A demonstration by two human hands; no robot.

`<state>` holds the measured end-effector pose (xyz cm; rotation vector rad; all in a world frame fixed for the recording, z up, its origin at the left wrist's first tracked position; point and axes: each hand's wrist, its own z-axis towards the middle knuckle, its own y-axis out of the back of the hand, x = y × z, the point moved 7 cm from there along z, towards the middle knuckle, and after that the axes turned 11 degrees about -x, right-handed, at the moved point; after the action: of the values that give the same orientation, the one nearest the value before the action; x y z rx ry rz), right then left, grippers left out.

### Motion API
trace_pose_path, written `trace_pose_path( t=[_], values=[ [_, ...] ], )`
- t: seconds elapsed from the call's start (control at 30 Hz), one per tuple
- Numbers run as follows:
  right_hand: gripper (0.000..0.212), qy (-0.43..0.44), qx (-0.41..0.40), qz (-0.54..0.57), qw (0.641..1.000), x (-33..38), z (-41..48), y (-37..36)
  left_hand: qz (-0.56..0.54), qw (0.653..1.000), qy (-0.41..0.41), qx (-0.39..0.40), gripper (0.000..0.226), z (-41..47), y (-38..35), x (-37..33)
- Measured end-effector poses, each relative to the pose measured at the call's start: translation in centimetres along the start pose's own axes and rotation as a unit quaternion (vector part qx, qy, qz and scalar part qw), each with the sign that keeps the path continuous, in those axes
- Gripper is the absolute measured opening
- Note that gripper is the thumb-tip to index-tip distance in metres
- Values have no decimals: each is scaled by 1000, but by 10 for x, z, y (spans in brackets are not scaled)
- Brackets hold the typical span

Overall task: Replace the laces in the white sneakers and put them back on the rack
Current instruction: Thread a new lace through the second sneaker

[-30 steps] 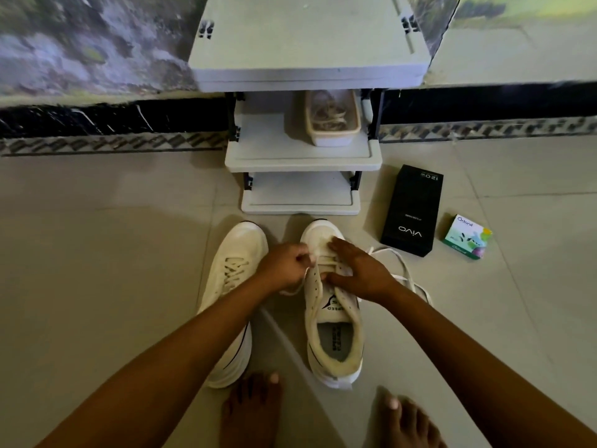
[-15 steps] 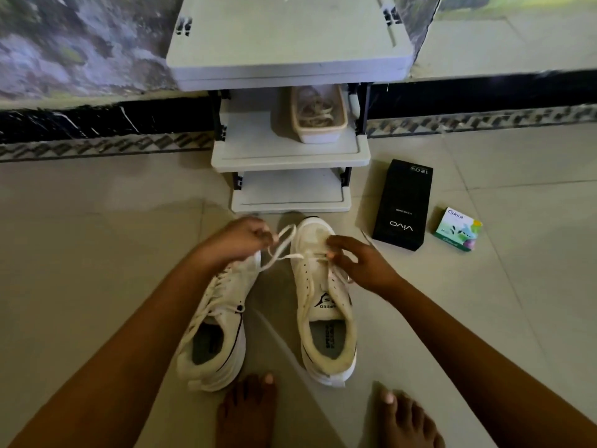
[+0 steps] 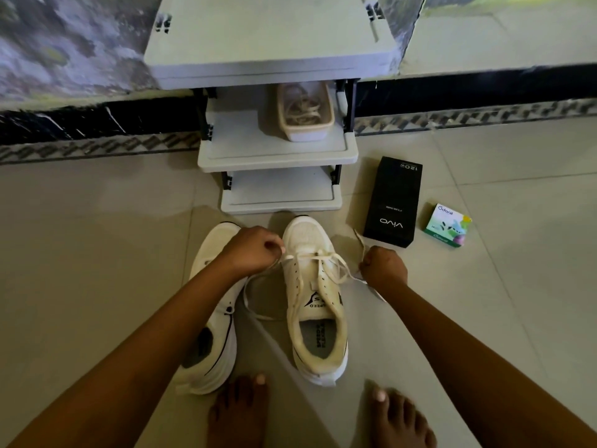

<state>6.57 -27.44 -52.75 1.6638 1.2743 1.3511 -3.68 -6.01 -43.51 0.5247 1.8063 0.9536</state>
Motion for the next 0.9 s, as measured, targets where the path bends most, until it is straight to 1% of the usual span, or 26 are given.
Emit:
trace_pose_path(
  t=[0.03, 0.07, 0.1, 0.13, 0.17, 0.2, 0.23, 0.27, 0.33, 0.4, 0.47, 0.53, 0.57, 0.6, 0.63, 0.67, 0.7, 0.73, 0.77, 0.8, 0.83, 0.87, 0.9],
  values=[
    [22, -8, -7, 32, 999, 0, 1, 3, -20, 1000, 0, -4, 21, -1, 0, -2],
    [20, -24, -11, 103, 994, 1, 1, 7, -48, 999, 10, -7, 20, 0, -1, -1],
    [18, -42, -7, 211, 977, 6, -2, 14, -95, 995, 30, -8, 18, 2, 0, 1],
    [16, -55, 13, 331, 942, 17, -7, 22, -165, 984, 60, 0, 18, 3, -1, 2],
    [12, -51, 46, 434, 899, 32, -14, 31, -245, 965, 95, 13, 20, 3, -1, 0],
    [7, -23, 82, 492, 866, 50, -22, 41, -317, 941, 121, 20, 20, 4, -2, -2],
    [6, 19, 112, 513, 851, 67, -30, 50, -354, 925, 133, 21, 17, 4, -1, -6],
    [7, 63, 135, 514, 845, 83, -37, 57, -376, 916, 140, 20, 18, 3, 0, -11],
    [7, 124, 154, 490, 849, 106, -49, 62, -426, 890, 162, 17, 26, 3, -1, -20],
    [5, 149, 151, 469, 857, 117, -55, 62, -487, 852, 194, -6, 19, 5, 1, -27],
    [6, 165, 146, 458, 861, 119, -58, 62, -548, 803, 229, -35, 8, 5, 7, -29],
    [8, 166, 150, 453, 863, 115, -56, 60, -584, 772, 245, -49, 10, 7, 13, -28],
    [7, 168, 139, 428, 877, 112, -53, 58, -596, 763, 244, -54, 12, 8, 18, -27],
    [5, 179, 107, 359, 910, 105, -47, 55, -609, 753, 241, -65, 14, 10, 25, -25],
    [7, 195, 58, 256, 945, 96, -39, 54, -623, 741, 235, -82, 15, 12, 33, -21],
    [11, 199, 6, 157, 967, 86, -31, 55, -636, 730, 228, -102, 18, 14, 43, -17],
    [14, 184, -44, 96, 977, 73, -23, 59, -642, 724, 222, -124, 20, 17, 53, -11],
    [16, 151, -81, 82, 982, 61, -16, 65, -642, 721, 217, -145, 21, 18, 62, -6],
    [17, 113, -100, 96, 984, 50, -11, 70, -635, 724, 215, -161, 23, 19, 70, -1],
    [19, 73, -94, 128, 985, 42, -7, 72, -620, 734, 217, -170, 24, 19, 74, 4],
    [21, 26, -59, 189, 980, 39, -8, 73, -597, 752, 219, -173, 24, 19, 75, 7],
    [23, -21, 4, 267, 964, 42, -13, 72, -568, 773, 221, -174, 23, 19, 74, 9],
    [24, -50, 82, 333, 938, 52, -24, 70, -543, 791, 220, -174, 22, 19, 72, 10]
  ],
)
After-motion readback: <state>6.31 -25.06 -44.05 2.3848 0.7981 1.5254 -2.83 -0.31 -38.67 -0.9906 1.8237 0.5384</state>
